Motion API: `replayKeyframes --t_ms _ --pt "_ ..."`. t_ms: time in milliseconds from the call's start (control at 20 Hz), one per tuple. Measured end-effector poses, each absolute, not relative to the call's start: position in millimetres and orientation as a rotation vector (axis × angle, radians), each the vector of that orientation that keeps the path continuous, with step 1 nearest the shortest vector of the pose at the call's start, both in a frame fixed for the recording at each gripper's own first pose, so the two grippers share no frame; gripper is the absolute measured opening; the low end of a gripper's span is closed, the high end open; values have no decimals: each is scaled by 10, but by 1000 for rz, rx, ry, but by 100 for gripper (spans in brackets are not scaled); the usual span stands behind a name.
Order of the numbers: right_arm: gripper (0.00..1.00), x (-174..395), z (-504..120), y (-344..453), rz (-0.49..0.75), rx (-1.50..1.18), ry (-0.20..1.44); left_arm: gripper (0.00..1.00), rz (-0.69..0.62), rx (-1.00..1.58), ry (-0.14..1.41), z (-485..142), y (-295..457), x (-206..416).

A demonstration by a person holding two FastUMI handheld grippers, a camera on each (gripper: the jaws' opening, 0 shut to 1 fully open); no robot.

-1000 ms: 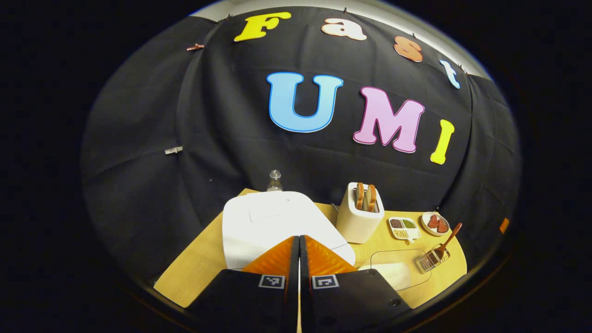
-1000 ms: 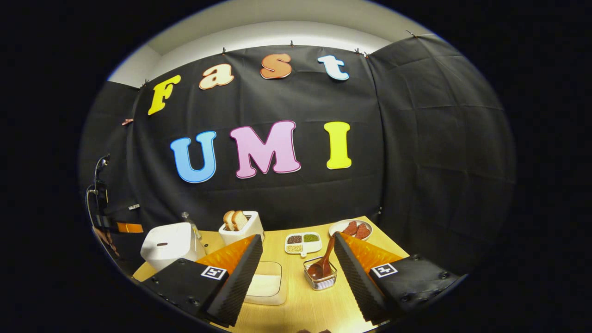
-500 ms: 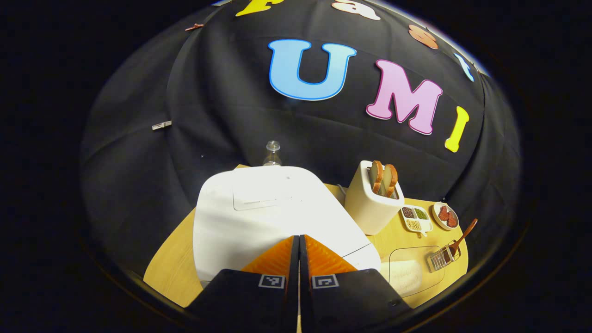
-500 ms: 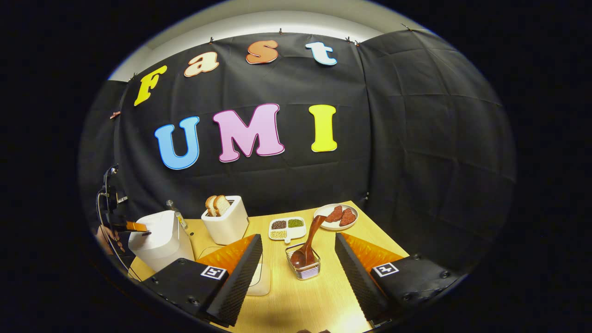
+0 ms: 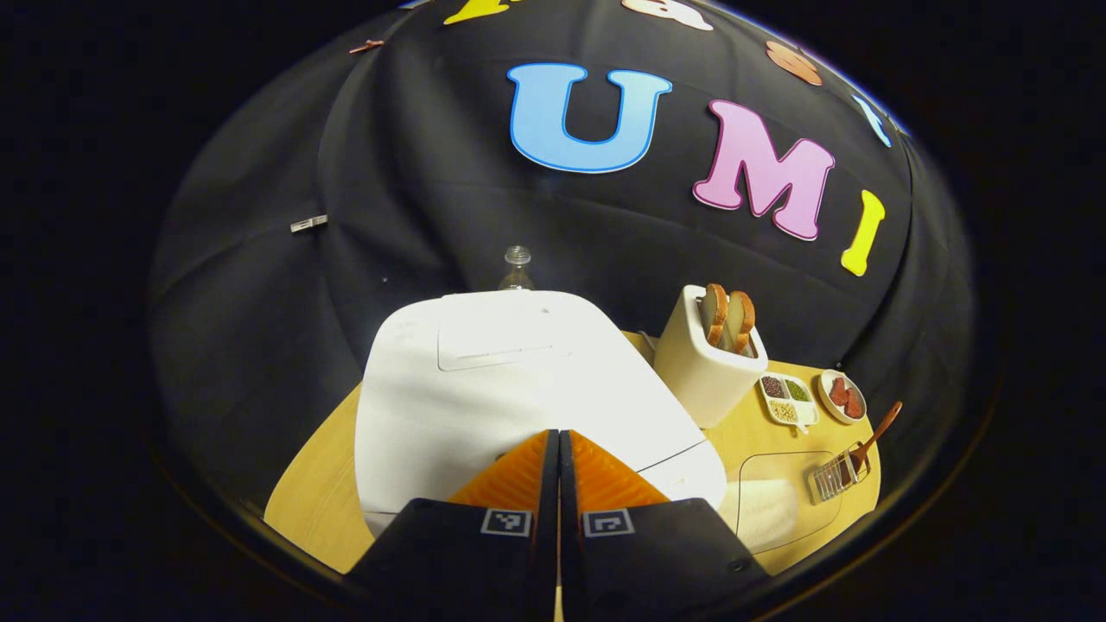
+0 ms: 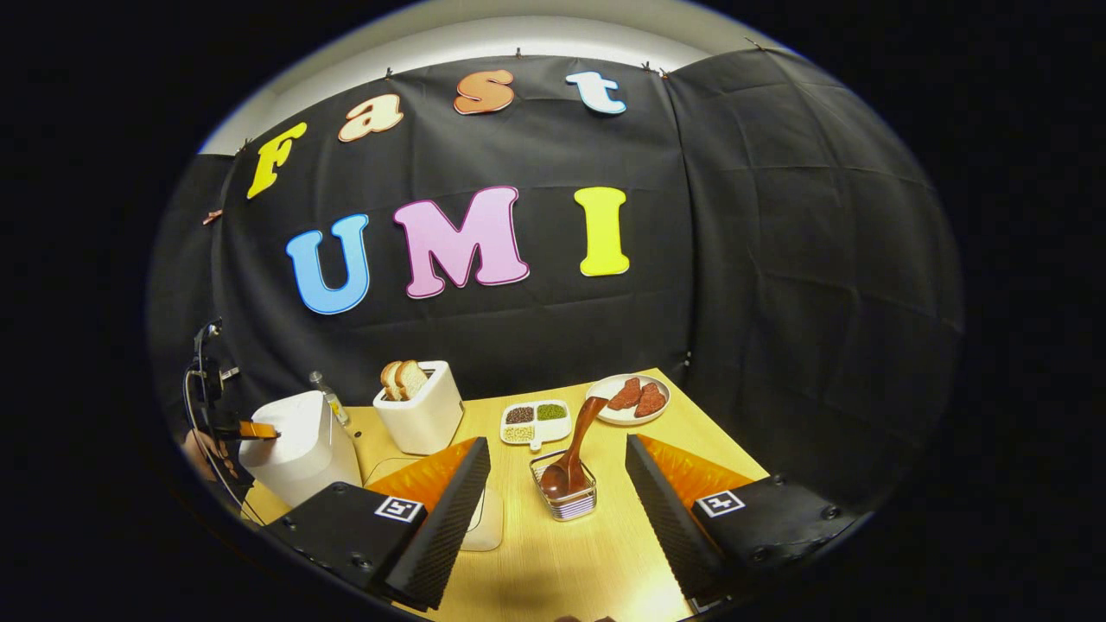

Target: Close the left gripper, press the button to open the rice cooker; take a wooden spoon from the chopstick holder with the right hand, scoop a spoonful of rice and pour it into the rice cooker, then put the wooden spoon back into the chopstick holder.

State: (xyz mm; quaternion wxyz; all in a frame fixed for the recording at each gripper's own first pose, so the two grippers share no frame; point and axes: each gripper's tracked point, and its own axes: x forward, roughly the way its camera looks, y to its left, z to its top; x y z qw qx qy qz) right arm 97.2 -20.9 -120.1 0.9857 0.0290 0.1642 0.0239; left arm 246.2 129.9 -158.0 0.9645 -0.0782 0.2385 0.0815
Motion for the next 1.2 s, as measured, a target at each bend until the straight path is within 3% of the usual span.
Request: replayKeyframes --t_ms 250,500,800,950,1050,1200 --pt "98 1045 -1227 -226 78 74 331 8 239 -58 232 -788 1291 2257" --pt "99 1219 -1349 -273 121 92 354 8 226 -69 102 -281 817 1695" --pt "99 1580 -1618 -310 183 110 421 14 249 -116 90 -290 320 1087" --pt "98 1764 -1755 -361 187 112 437 22 259 -101 108 -420 141 908" --pt "98 1869 -1878 -376 181 122 455 32 253 -86 123 -503 23 821" --pt "99 2034 -2079 -344 183 151 494 93 258 -60 156 -656 -69 740"
